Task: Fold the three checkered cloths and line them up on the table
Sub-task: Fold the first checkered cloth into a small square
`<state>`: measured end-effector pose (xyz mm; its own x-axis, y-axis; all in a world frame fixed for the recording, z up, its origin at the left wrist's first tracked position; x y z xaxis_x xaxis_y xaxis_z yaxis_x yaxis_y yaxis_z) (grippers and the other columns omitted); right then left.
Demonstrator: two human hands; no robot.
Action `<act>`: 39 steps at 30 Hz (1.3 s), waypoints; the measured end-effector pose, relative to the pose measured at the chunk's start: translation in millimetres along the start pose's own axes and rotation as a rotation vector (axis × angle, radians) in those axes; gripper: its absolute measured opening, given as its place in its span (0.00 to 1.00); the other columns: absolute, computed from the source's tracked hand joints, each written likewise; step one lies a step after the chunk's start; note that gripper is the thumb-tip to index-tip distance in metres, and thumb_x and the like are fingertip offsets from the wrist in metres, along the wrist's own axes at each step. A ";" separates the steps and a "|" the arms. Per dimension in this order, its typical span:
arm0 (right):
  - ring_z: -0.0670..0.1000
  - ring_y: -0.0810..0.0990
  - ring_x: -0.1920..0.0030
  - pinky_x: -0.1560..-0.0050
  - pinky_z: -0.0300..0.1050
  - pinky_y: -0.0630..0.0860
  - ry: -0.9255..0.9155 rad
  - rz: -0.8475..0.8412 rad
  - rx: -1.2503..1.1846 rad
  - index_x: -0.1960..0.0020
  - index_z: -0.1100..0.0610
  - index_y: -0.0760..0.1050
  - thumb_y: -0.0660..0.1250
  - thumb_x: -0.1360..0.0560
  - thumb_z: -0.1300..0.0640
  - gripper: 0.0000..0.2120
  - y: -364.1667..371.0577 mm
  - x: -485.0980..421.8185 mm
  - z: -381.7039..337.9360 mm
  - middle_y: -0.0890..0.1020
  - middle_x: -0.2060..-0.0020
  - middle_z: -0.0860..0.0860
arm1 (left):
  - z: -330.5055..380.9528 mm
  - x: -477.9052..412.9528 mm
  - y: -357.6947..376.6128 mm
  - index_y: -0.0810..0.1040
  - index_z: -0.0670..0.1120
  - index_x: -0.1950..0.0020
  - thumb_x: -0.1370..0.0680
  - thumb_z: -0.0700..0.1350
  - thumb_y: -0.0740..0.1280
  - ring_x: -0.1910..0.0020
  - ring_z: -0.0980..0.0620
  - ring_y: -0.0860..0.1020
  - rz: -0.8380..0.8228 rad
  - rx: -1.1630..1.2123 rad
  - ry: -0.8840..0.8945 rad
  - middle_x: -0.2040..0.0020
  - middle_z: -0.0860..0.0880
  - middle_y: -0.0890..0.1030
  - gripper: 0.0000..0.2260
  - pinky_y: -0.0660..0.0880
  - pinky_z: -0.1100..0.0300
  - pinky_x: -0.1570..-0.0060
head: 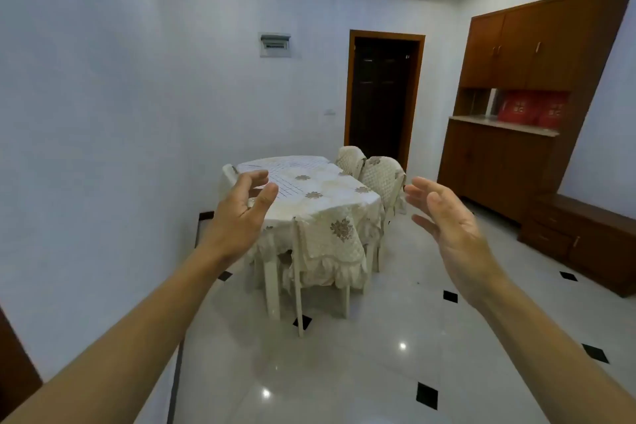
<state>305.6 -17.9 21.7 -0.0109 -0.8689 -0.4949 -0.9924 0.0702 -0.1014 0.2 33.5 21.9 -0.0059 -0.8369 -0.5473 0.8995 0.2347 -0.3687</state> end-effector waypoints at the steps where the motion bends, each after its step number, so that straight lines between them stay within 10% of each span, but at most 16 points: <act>1: 0.40 0.74 0.36 0.32 0.48 0.69 0.009 0.006 0.009 0.32 0.48 0.70 0.55 0.22 0.42 0.22 1.8 -6.4 4.8 0.77 0.38 0.42 | -6.1 -6.0 2.8 0.68 0.53 0.29 0.25 0.68 0.58 0.35 0.60 0.72 0.001 -0.002 -0.013 0.32 0.57 0.73 0.30 0.72 0.47 0.34; 39: 0.41 0.74 0.35 0.30 0.53 0.68 0.090 -0.159 -0.147 0.33 0.49 0.72 0.58 0.21 0.46 0.18 130.4 -455.4 312.6 0.78 0.38 0.42 | -302.9 -359.2 68.6 0.71 0.58 0.34 0.24 0.64 0.65 0.45 0.59 0.77 0.119 -0.146 -0.193 0.42 0.60 0.76 0.21 0.75 0.62 0.50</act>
<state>219.6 540.1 -36.0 0.1423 -0.9041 -0.4029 -0.9897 -0.1372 -0.0415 -68.3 500.0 -34.4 0.1920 -0.8747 -0.4450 0.8162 0.3941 -0.4225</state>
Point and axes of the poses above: each hand's wrist, its own x-axis away from the middle knuckle, its own y-axis out of the palm, z = x × y, the point moved 4 cm from there along -x, towards the middle knuckle
